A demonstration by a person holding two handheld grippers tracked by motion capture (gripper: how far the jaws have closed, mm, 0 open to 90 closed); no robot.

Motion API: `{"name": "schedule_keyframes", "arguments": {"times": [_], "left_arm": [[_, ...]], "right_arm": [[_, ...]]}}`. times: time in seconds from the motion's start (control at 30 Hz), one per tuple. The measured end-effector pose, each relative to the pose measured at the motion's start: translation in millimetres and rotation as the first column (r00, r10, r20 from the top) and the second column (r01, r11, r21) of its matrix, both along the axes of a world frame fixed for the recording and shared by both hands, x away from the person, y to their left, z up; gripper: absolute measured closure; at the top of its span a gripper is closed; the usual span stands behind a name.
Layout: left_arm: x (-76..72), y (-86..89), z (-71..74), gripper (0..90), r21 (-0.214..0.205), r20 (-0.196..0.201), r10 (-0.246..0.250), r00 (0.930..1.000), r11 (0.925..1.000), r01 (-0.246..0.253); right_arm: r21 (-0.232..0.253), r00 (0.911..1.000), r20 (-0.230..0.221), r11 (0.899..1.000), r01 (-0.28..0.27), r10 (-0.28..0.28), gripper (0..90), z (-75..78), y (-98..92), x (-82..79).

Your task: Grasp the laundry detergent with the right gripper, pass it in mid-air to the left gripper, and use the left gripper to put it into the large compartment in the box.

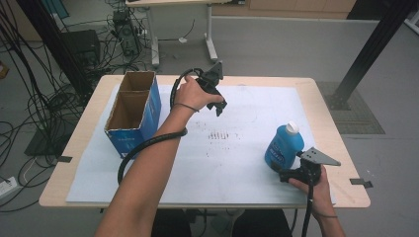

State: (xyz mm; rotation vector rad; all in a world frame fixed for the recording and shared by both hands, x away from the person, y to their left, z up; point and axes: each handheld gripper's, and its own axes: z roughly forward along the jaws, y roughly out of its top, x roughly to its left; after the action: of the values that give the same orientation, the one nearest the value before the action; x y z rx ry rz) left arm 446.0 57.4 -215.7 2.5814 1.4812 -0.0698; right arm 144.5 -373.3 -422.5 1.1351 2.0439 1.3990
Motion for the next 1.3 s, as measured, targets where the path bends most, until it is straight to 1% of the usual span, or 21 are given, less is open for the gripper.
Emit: {"name": "schedule_keyframes", "arguments": {"times": [0.3, 0.4, 0.5, 0.53, 0.63, 0.97, 1.17, 1.3], "left_arm": [[0.5, -0.3, 1.5, 8.8, 0.006, 0.004, -0.004, 1.0000, 1.0000, 0.004], [0.4, 1.2, 2.2, 8.8, -0.002, 0.004, 0.005, 1.0000, 1.0000, -0.005], [1.2, 1.4, 2.3, 9.0, 0.000, 0.001, 0.001, 1.0000, 1.0000, -0.001], [-0.2, 1.7, 1.8, 9.0, -0.003, 0.008, 0.009, 0.9999, 1.0000, -0.009], [0.6, 1.4, 1.5, 9.0, 0.002, 0.003, -0.001, 1.0000, 1.0000, 0.001], [0.0, 0.2, 1.3, 8.9, 0.000, 0.006, 0.008, 1.0000, 1.0000, -0.008], [0.5, -1.3, 1.3, 8.7, 0.002, 0.002, -0.002, 1.0000, 1.0000, 0.002], [0.3, -0.8, 0.1, 8.7, -0.002, 0.003, 0.001, 1.0000, 1.0000, -0.001]], "right_arm": [[0.005, 1.0000, 0.000, 1.000, 0.004, -0.004, 1.0, -0.3, -1.0, -0.8], [0.006, 1.0000, 0.001, 1.000, 0.005, -0.005, 1.0, -0.2, -1.1, -1.0], [0.005, 1.0000, 0.001, 1.000, 0.004, -0.004, 1.0, -0.2, -1.0, -0.8], [0.007, 1.0000, 0.000, 1.000, 0.003, -0.003, 1.0, -0.1, -0.9, -0.7], [0.007, 1.0000, 0.001, 1.000, 0.003, -0.003, 1.0, -0.2, -0.4, -0.6], [0.010, 1.0000, -0.001, 1.000, 0.004, -0.004, 0.9, -0.6, -0.5, -0.7], [0.008, 1.0000, 0.001, 1.000, 0.004, -0.004, 0.7, -0.8, -1.1, -0.3], [0.008, 1.0000, 0.003, 1.000, 0.005, -0.005, 0.7, -1.0, -1.4, -0.1]]}}
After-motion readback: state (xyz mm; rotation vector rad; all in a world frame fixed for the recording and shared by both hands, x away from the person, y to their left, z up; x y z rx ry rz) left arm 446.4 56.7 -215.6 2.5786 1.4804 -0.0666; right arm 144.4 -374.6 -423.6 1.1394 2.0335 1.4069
